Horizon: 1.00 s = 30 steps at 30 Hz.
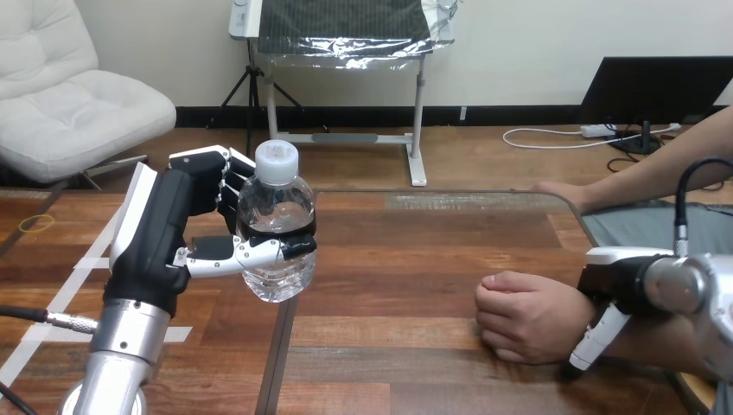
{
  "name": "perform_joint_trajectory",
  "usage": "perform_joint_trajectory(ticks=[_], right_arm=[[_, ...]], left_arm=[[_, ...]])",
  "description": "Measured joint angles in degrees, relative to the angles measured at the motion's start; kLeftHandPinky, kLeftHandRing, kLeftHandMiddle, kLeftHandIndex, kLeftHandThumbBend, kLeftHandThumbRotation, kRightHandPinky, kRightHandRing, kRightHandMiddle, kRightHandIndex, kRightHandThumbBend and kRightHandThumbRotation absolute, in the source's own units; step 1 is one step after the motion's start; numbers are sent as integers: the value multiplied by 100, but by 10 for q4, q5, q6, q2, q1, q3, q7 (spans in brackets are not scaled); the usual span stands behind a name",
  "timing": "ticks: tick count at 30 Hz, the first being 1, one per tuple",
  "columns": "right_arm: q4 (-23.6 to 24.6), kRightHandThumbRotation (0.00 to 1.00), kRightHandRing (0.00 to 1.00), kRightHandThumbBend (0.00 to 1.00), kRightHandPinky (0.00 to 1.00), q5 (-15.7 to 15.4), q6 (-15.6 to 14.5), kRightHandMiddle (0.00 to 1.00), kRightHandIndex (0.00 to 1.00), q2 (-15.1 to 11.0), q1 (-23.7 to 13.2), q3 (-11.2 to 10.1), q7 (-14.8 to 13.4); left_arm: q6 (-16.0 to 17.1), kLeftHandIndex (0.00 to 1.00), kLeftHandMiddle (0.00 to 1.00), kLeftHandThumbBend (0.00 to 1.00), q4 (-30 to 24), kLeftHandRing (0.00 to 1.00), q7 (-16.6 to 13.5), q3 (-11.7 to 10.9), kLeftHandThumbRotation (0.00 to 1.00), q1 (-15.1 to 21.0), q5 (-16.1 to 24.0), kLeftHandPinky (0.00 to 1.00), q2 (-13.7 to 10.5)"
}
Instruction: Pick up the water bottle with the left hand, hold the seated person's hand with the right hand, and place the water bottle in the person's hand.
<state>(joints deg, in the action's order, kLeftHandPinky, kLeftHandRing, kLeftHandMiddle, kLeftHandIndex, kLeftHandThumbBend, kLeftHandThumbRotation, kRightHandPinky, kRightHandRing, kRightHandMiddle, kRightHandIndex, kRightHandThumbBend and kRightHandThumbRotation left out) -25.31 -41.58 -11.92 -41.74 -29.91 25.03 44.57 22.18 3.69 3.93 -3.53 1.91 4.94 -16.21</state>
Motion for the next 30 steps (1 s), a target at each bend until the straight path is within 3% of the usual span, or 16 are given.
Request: perform_joint_trajectory(ticks=[7, 13, 19, 30], right_arm=[[2, 29, 68, 100, 39, 17, 3, 77, 78, -10, 0, -10, 16], [2, 31, 67, 100, 42, 24, 12, 74, 76, -14, 0, -12, 19], [-3, 23, 69, 96, 45, 23, 16, 75, 75, -15, -3, -12, 19], [-21, 18, 76, 94, 52, 28, 26, 79, 79, -15, -15, -12, 25]], left_arm=[[0, 36, 34, 71, 0, 30, 0, 0, 0, 0, 0, 24, 0], [0, 36, 34, 71, 0, 30, 0, 0, 0, 0, 1, 24, 0], [0, 36, 34, 71, 0, 30, 0, 0, 0, 0, 3, 24, 0], [0, 36, 34, 71, -1, 30, -1, 0, 0, 0, 3, 24, 0]])
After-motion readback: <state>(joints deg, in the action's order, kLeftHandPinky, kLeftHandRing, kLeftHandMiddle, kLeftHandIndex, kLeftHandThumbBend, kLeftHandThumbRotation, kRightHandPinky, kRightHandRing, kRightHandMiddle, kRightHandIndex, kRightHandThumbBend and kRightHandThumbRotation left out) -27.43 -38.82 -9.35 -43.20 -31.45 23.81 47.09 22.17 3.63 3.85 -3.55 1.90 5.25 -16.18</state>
